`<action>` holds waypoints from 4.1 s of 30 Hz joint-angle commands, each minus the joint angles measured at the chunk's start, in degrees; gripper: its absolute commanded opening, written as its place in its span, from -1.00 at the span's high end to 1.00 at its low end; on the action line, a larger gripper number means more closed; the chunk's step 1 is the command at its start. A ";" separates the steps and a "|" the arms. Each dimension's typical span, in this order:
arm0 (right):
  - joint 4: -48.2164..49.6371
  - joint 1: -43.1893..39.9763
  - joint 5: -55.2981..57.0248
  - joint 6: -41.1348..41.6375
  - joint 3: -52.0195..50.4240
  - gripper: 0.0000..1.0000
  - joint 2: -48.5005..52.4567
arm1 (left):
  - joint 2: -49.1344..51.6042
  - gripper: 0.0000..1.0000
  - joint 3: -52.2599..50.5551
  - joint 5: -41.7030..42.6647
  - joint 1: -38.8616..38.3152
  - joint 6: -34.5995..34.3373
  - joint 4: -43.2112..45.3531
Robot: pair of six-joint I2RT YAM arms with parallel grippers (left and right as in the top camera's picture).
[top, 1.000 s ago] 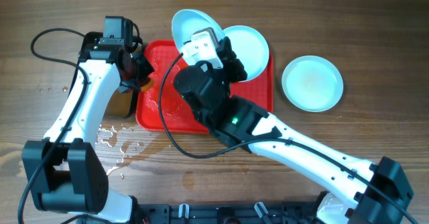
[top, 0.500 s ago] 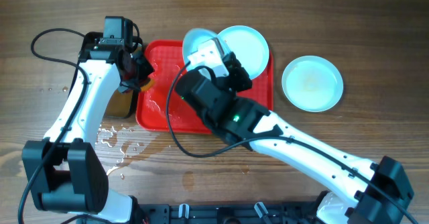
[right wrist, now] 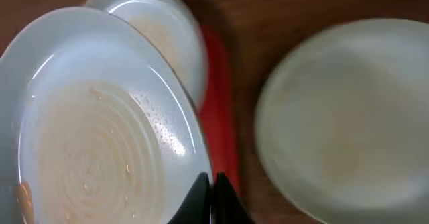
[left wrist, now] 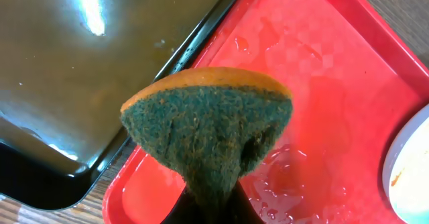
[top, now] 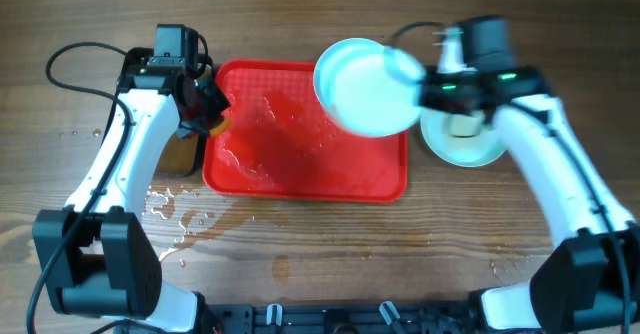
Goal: Clean dirty plates on tray and stack at the side
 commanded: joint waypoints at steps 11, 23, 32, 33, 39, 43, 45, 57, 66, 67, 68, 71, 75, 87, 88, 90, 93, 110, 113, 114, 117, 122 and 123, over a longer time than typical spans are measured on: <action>0.46 -21.46 11.58 5.38 -13.03 0.91 -1.38 | -1.27 0.92 0.92 0.48 0.17 0.87 0.17; 3.41 -18.99 -7.61 -3.28 -8.48 0.00 -1.38 | -1.27 0.92 0.92 0.48 0.15 0.87 0.20; 6.45 1.51 -2.34 4.44 4.11 0.03 7.26 | -1.27 0.92 0.92 0.50 -0.04 0.87 0.17; 5.18 2.84 -2.32 4.44 6.71 0.02 11.08 | -1.27 0.92 0.92 0.50 -0.04 0.87 0.20; 1.09 6.05 -0.24 4.79 18.60 0.22 27.85 | -1.27 0.92 0.92 0.50 -0.07 0.85 0.39; 0.46 6.88 4.61 5.31 18.60 0.38 29.77 | -1.27 0.92 0.92 0.50 -0.07 0.85 0.37; 0.44 7.39 4.59 4.90 18.56 0.60 29.81 | -1.27 0.92 0.87 0.48 -0.11 0.90 0.15; -4.04 15.37 4.57 4.22 18.56 0.91 33.77 | -1.27 0.92 0.83 0.50 -0.11 0.87 0.20; -13.60 25.70 -2.01 -0.59 18.56 0.91 33.77 | -1.27 0.92 0.83 0.50 -0.11 0.85 0.48; -14.16 26.91 -2.03 -0.81 18.56 0.91 33.77 | -1.27 0.92 0.83 0.50 -0.11 0.85 0.50; -14.56 28.02 -2.12 -1.38 18.56 0.91 33.77 | -1.27 0.92 0.83 0.48 -0.11 0.87 0.50; -14.78 31.52 -3.80 -3.50 18.64 0.91 33.68 | -1.27 0.92 0.83 0.50 -0.11 0.87 0.50; -14.60 33.38 -6.40 -6.49 20.28 0.91 32.89 | -1.27 0.92 0.83 0.50 -0.11 0.87 0.50; -23.98 15.17 -7.52 -3.02 19.63 0.81 24.61 | -1.27 0.92 0.79 0.50 -0.96 0.92 1.25; -24.09 13.94 -7.50 -3.10 18.45 0.78 24.61 | -1.27 0.92 0.72 0.50 -1.38 0.92 1.60; -22.75 12.02 -7.52 -3.43 14.73 0.66 24.68 | -1.20 0.92 0.72 0.50 -2.47 1.20 2.54; -20.20 11.87 -8.44 -4.74 10.25 0.51 24.70 | -1.05 0.92 0.72 0.74 -4.96 5.46 5.22; 5.51 17.73 -11.39 -5.86 5.86 0.64 24.92 | 4.26 0.92 0.72 0.92 -10.12 8.87 9.86; 10.27 17.90 -11.34 -6.51 5.86 0.62 24.98 | 6.05 0.92 0.72 0.94 -10.14 8.85 9.88; 11.58 17.90 -11.32 -6.14 5.86 0.61 25.00 | 6.54 0.92 0.72 1.09 -10.14 8.87 9.86; 11.50 17.92 -11.39 -3.58 5.84 0.45 25.11 | 7.67 0.92 0.72 1.97 -10.14 8.85 9.86; 9.22 18.43 -14.27 -1.09 5.84 0.31 28.17 | 7.98 0.92 0.72 2.62 -10.14 8.85 9.88; 9.25 18.58 -15.52 -1.09 5.84 0.31 28.83 | 7.98 0.92 0.72 2.64 -10.14 8.85 9.88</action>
